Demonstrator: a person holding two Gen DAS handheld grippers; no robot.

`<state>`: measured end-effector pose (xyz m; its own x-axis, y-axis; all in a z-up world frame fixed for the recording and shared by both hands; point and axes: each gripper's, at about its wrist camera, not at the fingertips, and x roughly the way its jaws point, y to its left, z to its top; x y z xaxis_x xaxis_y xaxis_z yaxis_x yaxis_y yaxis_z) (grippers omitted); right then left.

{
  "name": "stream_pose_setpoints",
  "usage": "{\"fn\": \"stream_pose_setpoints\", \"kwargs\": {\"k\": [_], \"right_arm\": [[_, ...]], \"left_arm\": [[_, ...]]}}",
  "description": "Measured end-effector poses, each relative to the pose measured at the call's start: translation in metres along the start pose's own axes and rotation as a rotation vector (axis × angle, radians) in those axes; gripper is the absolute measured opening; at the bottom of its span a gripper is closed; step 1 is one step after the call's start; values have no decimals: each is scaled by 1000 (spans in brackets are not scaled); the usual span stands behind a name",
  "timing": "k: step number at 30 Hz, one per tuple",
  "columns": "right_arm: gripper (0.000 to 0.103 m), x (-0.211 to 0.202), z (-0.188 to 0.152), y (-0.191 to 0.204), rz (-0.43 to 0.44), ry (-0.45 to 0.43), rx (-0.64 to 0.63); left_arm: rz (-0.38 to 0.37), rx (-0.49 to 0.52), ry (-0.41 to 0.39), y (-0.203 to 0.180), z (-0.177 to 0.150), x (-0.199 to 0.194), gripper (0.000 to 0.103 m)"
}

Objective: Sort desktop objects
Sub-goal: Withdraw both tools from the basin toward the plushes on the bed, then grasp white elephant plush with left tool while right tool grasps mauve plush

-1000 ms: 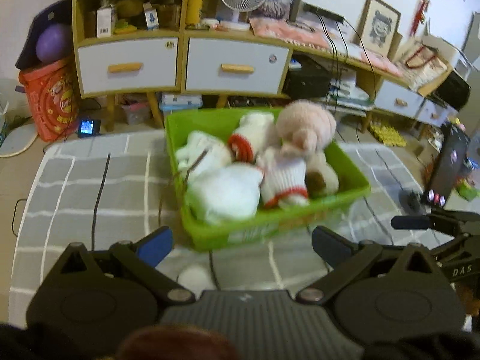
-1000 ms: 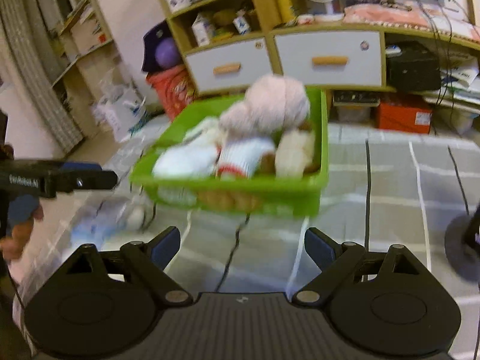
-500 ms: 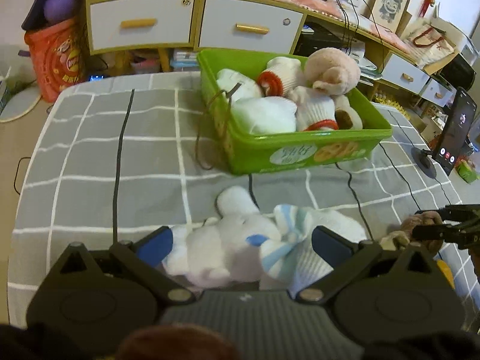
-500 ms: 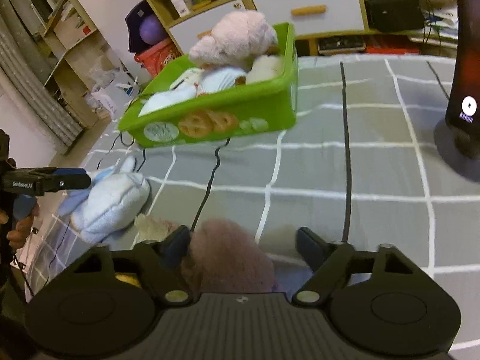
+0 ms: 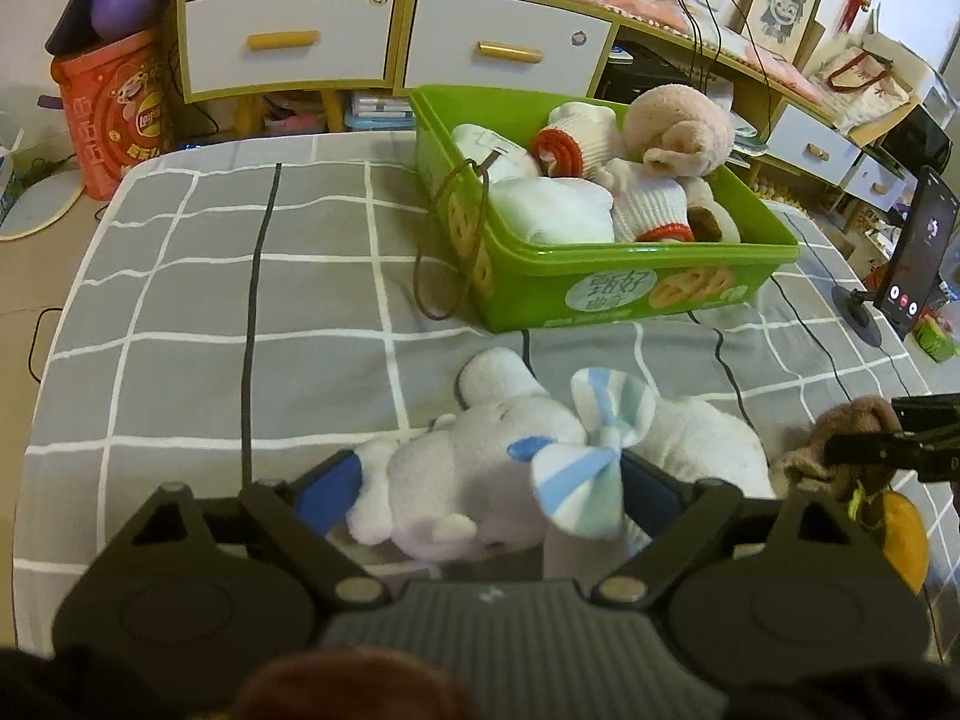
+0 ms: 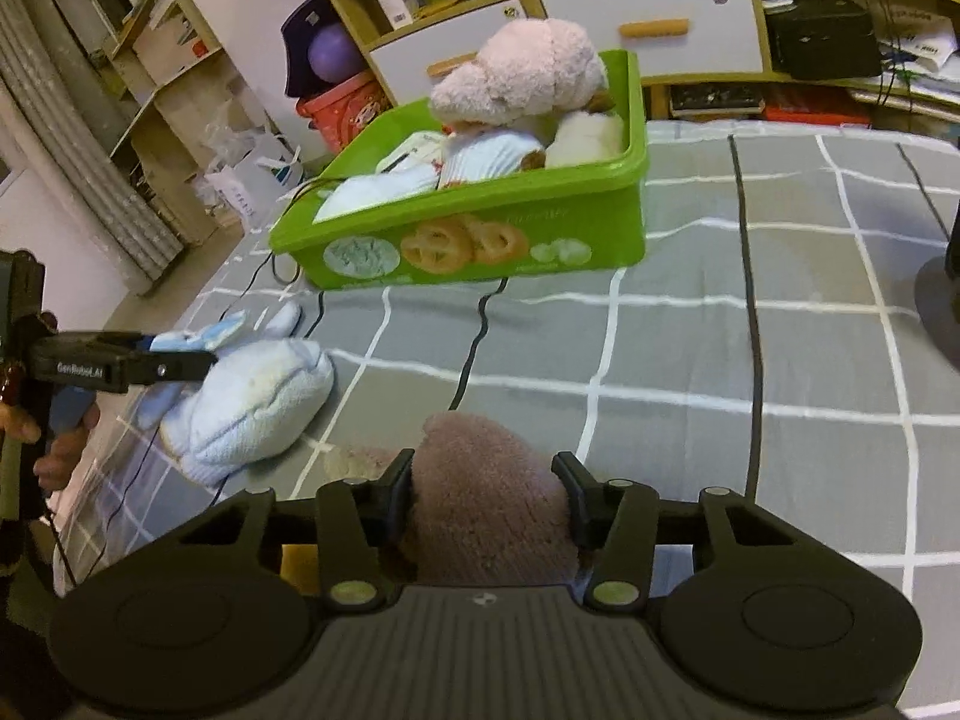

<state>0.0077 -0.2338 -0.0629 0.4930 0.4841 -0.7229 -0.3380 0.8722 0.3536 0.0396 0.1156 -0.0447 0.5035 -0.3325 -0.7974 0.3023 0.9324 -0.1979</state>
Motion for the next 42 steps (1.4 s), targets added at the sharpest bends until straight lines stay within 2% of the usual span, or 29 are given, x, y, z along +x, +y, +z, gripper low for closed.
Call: {"fn": "stream_pose_setpoints", "kwargs": {"k": [7, 16, 17, 18, 19, 30, 42], "right_arm": [[49, 0, 9, -2, -44, -35, 7], [49, 4, 11, -5, -66, -39, 14], [49, 4, 11, -6, -66, -39, 16], [49, 5, 11, -7, -64, -37, 21], [49, 5, 12, -7, -64, -36, 23], [49, 3, 13, -6, -70, -54, 23], [49, -3, 16, -12, -87, -76, 33]], "left_arm": [[13, 17, -1, -3, 1, 1, 91], [31, 51, -27, -9, 2, 0, 84], [32, 54, -34, -9, 3, -1, 80], [30, 56, -43, -10, 3, -1, 70], [10, 57, -51, -10, 4, -2, 66], [29, 62, -66, -14, 4, -4, 60], [0, 55, -99, -20, 12, -13, 58]]}}
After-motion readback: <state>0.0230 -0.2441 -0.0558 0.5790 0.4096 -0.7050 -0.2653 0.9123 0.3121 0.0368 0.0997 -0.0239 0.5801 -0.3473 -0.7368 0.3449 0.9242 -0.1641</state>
